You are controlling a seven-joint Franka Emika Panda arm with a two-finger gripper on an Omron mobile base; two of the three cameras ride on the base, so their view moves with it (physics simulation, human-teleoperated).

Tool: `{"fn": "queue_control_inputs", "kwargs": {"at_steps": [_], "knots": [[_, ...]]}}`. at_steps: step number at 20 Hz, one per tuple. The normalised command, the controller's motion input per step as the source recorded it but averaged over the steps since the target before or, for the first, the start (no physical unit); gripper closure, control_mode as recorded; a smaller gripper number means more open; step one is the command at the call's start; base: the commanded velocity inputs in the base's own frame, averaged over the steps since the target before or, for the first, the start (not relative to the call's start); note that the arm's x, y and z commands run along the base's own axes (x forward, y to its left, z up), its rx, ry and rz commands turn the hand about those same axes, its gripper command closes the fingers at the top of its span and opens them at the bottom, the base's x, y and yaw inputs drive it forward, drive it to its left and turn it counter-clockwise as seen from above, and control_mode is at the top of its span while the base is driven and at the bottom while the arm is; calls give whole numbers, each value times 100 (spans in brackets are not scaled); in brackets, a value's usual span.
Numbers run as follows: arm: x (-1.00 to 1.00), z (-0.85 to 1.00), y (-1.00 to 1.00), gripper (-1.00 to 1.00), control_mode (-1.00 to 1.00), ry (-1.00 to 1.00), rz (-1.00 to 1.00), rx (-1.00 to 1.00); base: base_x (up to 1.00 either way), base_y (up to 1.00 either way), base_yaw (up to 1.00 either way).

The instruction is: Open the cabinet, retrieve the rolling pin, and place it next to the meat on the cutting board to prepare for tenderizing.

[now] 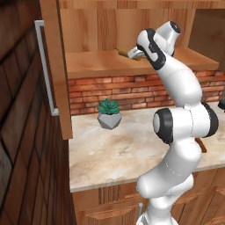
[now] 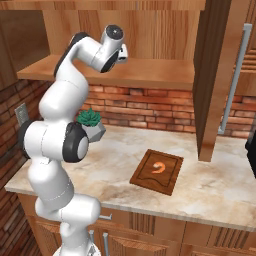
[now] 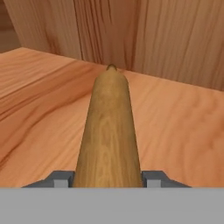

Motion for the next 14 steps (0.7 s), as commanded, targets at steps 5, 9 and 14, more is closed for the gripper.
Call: {"fn": "queue_control_inputs", "kwargs": {"at_steps": [5,9,14], "knots": [[0,-17,20,100,-100,0,2,-1,0,0,0],[0,0,8,100,-100,1,2,-2,0,0,0],[-41,4,-6,100,-100,-10,1,0,0,0,0]]}}
